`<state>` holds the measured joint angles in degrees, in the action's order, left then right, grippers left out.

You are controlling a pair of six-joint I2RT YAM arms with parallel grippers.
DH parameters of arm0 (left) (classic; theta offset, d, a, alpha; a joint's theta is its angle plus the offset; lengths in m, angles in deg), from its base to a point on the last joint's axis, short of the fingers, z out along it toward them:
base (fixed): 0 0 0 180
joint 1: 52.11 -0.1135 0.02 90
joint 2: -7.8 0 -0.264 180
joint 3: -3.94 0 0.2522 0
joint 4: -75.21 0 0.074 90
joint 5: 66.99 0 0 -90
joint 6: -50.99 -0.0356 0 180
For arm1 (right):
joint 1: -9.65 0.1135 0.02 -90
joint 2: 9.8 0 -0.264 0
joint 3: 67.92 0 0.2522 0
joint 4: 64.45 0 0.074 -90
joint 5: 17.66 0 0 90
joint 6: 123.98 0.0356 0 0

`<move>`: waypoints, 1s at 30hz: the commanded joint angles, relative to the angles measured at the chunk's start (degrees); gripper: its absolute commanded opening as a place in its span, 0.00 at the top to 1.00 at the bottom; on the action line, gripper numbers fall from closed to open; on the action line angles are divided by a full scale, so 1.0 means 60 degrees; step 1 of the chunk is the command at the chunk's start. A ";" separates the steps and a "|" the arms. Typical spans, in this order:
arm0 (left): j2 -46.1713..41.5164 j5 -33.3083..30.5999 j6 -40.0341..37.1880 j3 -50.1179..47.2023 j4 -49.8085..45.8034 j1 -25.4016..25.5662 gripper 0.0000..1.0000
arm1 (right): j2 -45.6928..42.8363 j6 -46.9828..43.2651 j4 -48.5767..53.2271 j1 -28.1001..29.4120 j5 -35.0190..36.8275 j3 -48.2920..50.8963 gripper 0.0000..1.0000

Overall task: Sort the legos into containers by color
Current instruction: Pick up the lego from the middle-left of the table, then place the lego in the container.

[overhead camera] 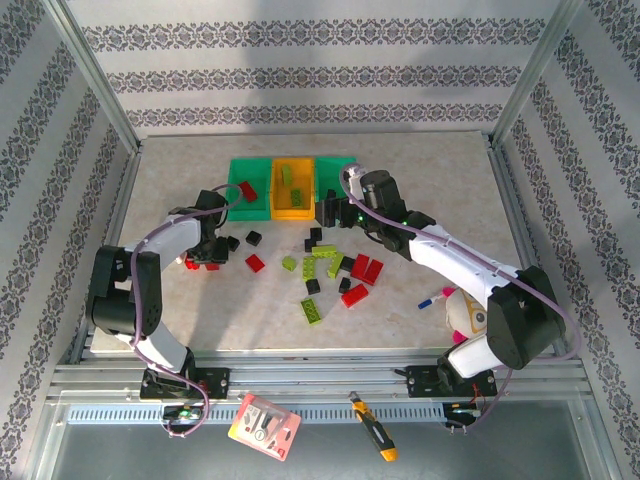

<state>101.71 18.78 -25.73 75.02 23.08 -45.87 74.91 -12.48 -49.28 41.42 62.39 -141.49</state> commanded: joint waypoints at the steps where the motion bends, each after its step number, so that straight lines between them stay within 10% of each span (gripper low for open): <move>1: -0.0352 0.0158 -0.0017 0.0241 -0.0513 -0.0103 0.73 | -0.0286 -0.0041 -0.0180 0.0118 -0.0210 -0.0077 0.14; 13: -0.1231 0.0375 0.0603 0.1953 0.0909 0.0493 0.75 | -0.0655 -0.0379 -0.0156 0.0154 -0.0946 0.0173 0.10; 30: 0.3549 0.0678 0.0408 0.6719 0.1333 0.0487 0.74 | -0.1022 -0.0064 0.0397 0.0067 0.0012 0.0739 0.09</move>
<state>121.32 23.02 -23.56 111.74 32.30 -43.16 70.03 -13.58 -48.58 41.77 59.87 -138.28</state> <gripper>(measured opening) 0.303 0.908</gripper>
